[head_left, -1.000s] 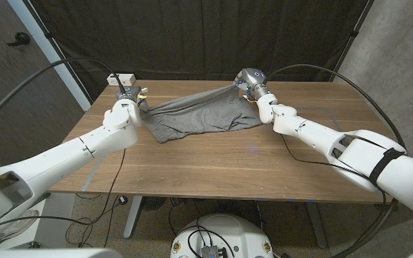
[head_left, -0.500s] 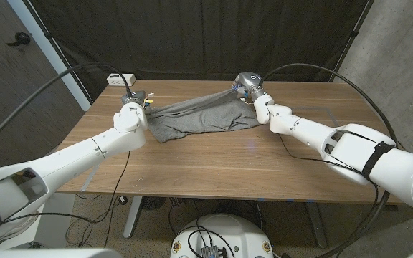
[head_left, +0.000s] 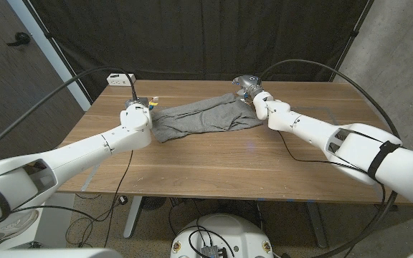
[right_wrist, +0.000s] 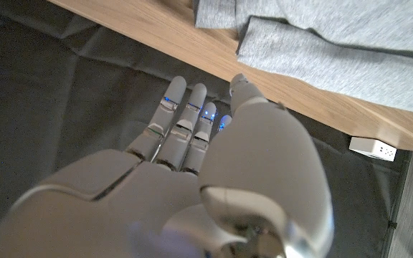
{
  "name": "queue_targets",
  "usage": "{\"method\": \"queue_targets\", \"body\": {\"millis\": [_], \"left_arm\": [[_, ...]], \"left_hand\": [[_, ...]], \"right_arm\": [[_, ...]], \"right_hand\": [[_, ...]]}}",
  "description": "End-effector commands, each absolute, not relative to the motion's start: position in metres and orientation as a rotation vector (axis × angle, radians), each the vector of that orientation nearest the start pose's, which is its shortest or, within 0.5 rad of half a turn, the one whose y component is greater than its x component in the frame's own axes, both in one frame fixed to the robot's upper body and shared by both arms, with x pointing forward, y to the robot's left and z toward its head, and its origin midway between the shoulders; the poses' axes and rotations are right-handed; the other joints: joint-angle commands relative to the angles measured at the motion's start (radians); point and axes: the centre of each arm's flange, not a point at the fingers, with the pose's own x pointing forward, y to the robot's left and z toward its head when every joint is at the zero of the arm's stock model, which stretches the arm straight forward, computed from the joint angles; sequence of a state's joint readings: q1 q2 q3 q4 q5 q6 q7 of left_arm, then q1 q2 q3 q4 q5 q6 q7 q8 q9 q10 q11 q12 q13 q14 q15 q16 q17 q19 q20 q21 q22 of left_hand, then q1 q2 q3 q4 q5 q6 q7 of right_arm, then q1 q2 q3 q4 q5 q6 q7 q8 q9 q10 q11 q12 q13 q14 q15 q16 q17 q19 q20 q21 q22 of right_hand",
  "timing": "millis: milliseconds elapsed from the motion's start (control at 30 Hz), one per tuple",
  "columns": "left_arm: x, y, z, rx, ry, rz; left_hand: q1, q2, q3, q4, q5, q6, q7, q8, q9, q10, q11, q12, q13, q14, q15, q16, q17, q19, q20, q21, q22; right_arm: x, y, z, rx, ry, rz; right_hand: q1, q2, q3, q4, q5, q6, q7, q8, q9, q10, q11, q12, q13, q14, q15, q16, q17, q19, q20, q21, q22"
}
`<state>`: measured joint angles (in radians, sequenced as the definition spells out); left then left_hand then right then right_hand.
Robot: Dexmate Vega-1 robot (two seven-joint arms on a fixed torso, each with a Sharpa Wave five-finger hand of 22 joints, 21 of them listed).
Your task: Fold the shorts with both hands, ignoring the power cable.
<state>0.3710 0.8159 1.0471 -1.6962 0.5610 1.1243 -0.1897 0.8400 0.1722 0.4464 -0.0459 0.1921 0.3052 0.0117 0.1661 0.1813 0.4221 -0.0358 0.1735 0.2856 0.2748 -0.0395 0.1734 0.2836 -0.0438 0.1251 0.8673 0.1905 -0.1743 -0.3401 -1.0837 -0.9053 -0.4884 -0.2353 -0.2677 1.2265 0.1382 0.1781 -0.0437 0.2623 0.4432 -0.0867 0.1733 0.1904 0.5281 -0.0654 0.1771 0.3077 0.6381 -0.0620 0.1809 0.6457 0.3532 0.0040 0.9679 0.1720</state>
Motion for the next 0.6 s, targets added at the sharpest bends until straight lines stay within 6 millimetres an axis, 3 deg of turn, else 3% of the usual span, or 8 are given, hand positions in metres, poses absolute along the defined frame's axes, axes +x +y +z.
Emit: {"method": "queue_targets", "body": {"millis": [33,167,333,433,600], "left_arm": [[0.622,0.298,0.051,1.518,0.099,0.517],[0.607,0.293,0.053,1.530,0.015,0.560],[0.590,0.289,0.054,1.497,-0.080,0.575],[0.581,0.288,0.051,1.467,-0.125,0.575],[0.566,0.289,0.043,1.396,-0.202,0.554]], "left_hand": [[-0.017,-0.001,0.014,0.003,0.008,-0.051,-0.015,0.001,0.003,-0.063,0.007,-0.002,-0.016,-0.025,0.009,0.008,-0.015,-0.017,0.002,-0.008,0.001],[-0.044,-0.011,0.010,0.012,0.004,-0.057,-0.040,0.012,0.003,-0.091,-0.040,0.007,-0.028,-0.029,0.005,0.015,-0.027,-0.025,-0.004,-0.011,0.000],[-0.083,-0.027,-0.009,0.027,-0.003,-0.046,-0.057,0.019,0.003,-0.095,-0.043,0.014,-0.037,-0.034,-0.004,0.019,-0.034,-0.025,-0.014,-0.013,0.000],[-0.117,-0.033,-0.025,0.045,-0.009,-0.049,-0.062,0.018,0.004,-0.098,-0.042,0.018,-0.042,-0.038,-0.005,0.022,-0.037,-0.027,-0.016,-0.015,0.000],[-0.178,-0.037,-0.052,0.077,-0.016,-0.065,-0.067,0.016,0.004,-0.111,-0.030,0.021,-0.051,-0.045,0.000,0.025,-0.042,-0.045,-0.011,-0.024,0.000]], "right_arm": [[0.718,-0.149,0.088,-1.442,-0.585,-0.180],[0.704,-0.155,0.088,-1.400,-0.645,-0.197],[0.689,-0.160,0.083,-1.337,-0.687,-0.190],[0.682,-0.163,0.077,-1.315,-0.705,-0.192],[0.675,-0.170,0.064,-1.255,-0.709,-0.154]], "right_hand": [[-0.034,0.001,-0.003,0.024,-0.001,-0.009,-0.004,0.011,0.000,-0.016,0.011,0.002,-0.006,-0.028,-0.109,0.000,-0.016,-0.002,0.021,-0.009,0.000],[-0.072,0.010,-0.006,0.047,-0.005,0.016,-0.003,0.024,0.001,-0.017,0.019,0.007,-0.013,-0.037,-0.104,0.006,-0.029,-0.006,0.038,-0.015,0.000],[-0.122,0.015,-0.005,0.073,-0.014,0.100,0.006,0.050,0.001,0.012,0.026,0.021,-0.026,-0.027,-0.091,0.016,-0.056,0.000,0.048,-0.024,-0.001],[-0.150,0.016,-0.010,0.090,-0.019,0.112,0.009,0.050,0.001,0.015,0.033,0.021,-0.030,-0.028,-0.078,0.017,-0.064,-0.002,0.038,-0.029,-0.001],[-0.246,0.029,-0.020,0.147,-0.036,0.096,0.011,0.031,0.002,-0.016,0.050,0.011,-0.043,-0.086,-0.049,0.006,-0.093,-0.035,0.022,-0.058,-0.001]]}}
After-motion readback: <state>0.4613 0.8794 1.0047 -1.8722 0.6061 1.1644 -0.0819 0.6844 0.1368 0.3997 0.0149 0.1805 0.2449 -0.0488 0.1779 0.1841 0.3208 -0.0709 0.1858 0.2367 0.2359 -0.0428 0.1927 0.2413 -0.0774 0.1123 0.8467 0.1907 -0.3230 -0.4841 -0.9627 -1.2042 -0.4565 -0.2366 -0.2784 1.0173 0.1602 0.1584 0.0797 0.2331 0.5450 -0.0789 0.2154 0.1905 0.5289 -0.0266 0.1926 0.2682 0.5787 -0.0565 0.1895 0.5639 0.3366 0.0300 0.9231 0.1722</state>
